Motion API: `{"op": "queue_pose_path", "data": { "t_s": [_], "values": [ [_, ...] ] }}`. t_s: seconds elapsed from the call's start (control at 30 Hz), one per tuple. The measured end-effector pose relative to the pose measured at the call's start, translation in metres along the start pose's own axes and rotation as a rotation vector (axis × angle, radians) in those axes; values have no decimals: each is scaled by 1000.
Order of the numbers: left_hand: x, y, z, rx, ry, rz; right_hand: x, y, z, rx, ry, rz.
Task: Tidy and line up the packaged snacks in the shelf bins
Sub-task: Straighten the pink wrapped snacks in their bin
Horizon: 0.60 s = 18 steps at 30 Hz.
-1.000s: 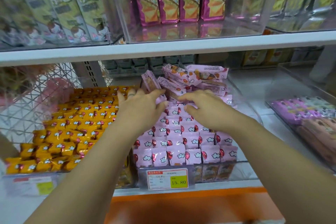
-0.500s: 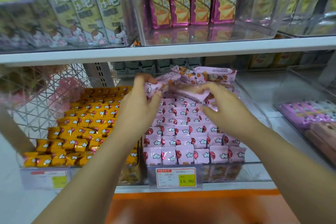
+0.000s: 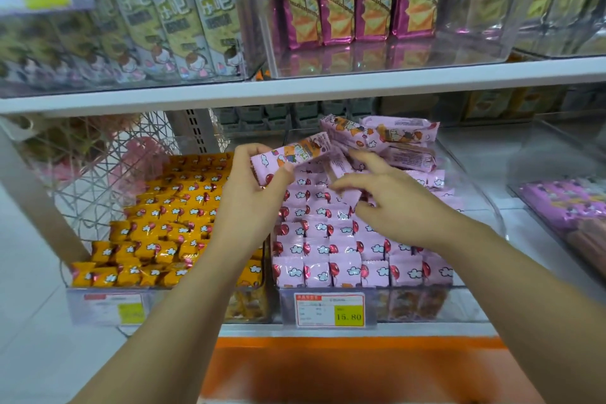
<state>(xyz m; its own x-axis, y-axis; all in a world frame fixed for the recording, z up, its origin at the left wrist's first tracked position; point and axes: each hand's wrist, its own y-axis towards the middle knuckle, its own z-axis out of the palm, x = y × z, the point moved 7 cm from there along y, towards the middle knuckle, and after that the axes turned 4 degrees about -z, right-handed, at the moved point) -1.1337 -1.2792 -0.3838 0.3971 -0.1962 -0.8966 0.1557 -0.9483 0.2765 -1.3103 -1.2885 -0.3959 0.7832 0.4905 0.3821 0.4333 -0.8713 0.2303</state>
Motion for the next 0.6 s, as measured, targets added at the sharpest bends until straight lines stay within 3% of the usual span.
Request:
{"op": "queue_pose_path", "data": {
  "t_s": [0.1,0.37,0.47,0.6],
  "values": [
    [2,1,-6,-27,2,24,-3,5,6,4,-14,-3],
    [-3,-10,-17,-75,45,95,-14,-18,-43,-408,394,87],
    [-9,-14,-14,-25,51,138,-20,-38,-59,-488,579,129],
    [-15,-20,-1,89,43,154,-34,-65,-77,-581,619,166]
  ]
}}
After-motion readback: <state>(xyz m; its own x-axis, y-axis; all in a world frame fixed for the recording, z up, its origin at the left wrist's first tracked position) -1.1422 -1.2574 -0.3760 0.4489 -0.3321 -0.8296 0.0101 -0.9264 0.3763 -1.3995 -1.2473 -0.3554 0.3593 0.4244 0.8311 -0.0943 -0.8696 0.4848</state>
